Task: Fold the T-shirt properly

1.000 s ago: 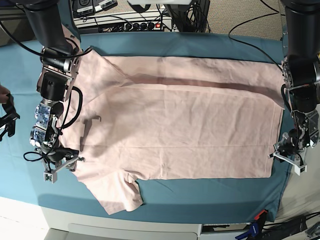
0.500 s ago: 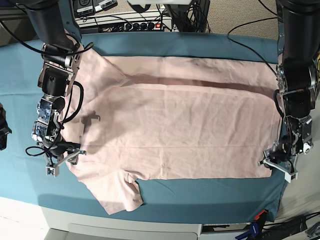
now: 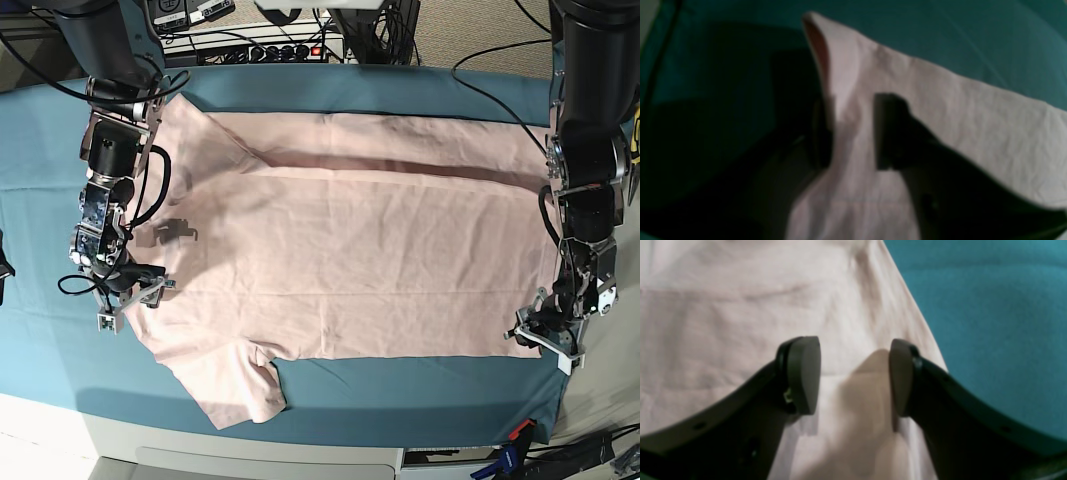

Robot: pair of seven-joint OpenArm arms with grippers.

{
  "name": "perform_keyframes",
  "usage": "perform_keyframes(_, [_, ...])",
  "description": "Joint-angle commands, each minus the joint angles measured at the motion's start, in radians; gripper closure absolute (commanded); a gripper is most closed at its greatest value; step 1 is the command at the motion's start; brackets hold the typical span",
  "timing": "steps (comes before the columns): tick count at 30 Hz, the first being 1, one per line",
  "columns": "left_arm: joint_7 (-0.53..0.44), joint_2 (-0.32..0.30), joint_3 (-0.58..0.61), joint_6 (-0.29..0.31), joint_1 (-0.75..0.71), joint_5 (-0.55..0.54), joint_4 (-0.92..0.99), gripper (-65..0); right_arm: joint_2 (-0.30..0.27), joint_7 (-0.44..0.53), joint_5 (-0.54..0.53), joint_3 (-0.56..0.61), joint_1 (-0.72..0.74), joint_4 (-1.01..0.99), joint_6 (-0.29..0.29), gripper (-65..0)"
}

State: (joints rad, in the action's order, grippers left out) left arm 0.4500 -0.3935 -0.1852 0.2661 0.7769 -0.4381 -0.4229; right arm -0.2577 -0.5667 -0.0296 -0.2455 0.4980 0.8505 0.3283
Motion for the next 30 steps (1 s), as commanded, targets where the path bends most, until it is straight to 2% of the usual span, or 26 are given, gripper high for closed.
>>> perform_keyframes(1, [-0.025, -0.014, -0.003, 0.008, 0.038, -0.011, -0.013, -16.2, -0.015, 0.029, -0.007, 0.002, 0.031, 0.017, -0.003, -33.1])
perform_keyframes(4, [-0.029, -0.014, -0.003, 0.008, 0.036, -0.011, -0.013, -1.1, -0.019, 0.039, -0.007, 0.002, 0.031, 0.017, -0.003, -33.1])
perform_keyframes(5, [-0.032, -0.014, -0.003, 0.008, 0.035, -0.011, -0.013, 0.0, -0.021, 0.045, -0.007, 0.002, 0.031, 0.017, -0.004, -33.1])
perform_keyframes(8, [-0.032, -0.014, -0.003, 0.005, 0.035, -0.010, -0.013, 0.0, -0.039, 0.068, -0.006, 0.002, 0.034, 0.017, -0.005, -33.1])
perform_keyframes(12, [-0.032, -0.019, -0.003, 0.005, 0.035, -0.011, -0.013, 0.0, -0.078, 0.074, -0.006, 0.002, 0.060, 0.017, -0.051, -33.1])
perform_keyframes(15, [-0.032, -0.020, -0.003, 0.024, 0.035, -0.011, -0.013, 0.0, -0.115, 0.063, -0.007, 0.002, 0.095, 0.011, -0.056, -33.1])
perform_keyframes(20, [-0.028, -0.019, -0.003, 0.053, 0.035, -0.012, -0.013, 0.0, -0.158, 0.106, -0.024, 0.002, 0.184, -0.134, -0.056, -33.1])
perform_keyframes(25, [-0.023, -0.019, -0.003, 0.054, 0.035, -0.012, -0.013, 0.0, -0.149, 0.179, -0.065, 0.000, 0.219, -0.294, -0.035, -33.1])
perform_keyframes(30, [-0.023, -0.019, -0.003, 0.063, 0.035, -0.011, -0.013, 0.0, -0.113, 0.203, -0.091, 0.001, 0.211, -0.314, -0.006, -33.2])
